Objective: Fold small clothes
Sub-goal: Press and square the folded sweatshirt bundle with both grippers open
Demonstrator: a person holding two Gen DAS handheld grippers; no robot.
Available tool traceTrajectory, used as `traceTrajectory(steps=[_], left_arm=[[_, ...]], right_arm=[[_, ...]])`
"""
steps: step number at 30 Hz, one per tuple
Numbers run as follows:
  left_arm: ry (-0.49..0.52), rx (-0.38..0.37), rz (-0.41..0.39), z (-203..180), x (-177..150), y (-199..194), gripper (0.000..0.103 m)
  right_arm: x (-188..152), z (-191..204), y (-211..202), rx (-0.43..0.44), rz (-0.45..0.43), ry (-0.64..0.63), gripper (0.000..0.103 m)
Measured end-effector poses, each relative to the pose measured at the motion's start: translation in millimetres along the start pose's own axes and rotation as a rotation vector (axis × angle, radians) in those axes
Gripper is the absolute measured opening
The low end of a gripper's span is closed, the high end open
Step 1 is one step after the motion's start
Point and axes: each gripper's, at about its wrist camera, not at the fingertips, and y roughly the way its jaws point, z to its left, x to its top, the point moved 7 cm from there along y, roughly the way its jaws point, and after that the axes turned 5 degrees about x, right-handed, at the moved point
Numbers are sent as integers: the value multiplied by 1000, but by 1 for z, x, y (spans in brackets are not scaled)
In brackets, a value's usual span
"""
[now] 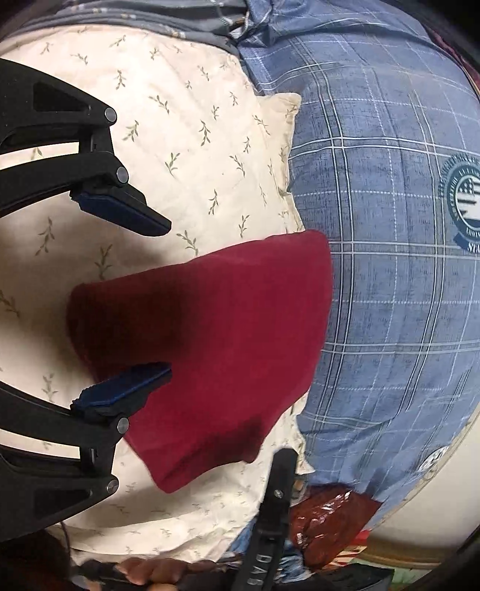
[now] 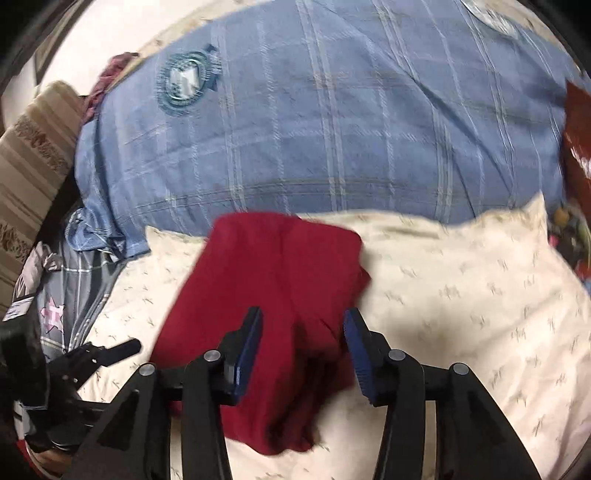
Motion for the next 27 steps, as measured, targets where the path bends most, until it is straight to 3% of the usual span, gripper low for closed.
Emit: traceTrajectory(steps=[8,11,22,27], left_arm=[[2,-8,6,0,-1,19,75],[-5,-21,19,0,2,25,76],[-18,-20,16,2,7,29,76],[-21,-21,16,2,7,30,76]], right_arm=[[-18,-9,60,-87,98,-31,44],[-24,-20,72,-46,107,27,45],[-9,-14,33,-9,26,23,46],[-16,-14,42,-16,60,9,46]])
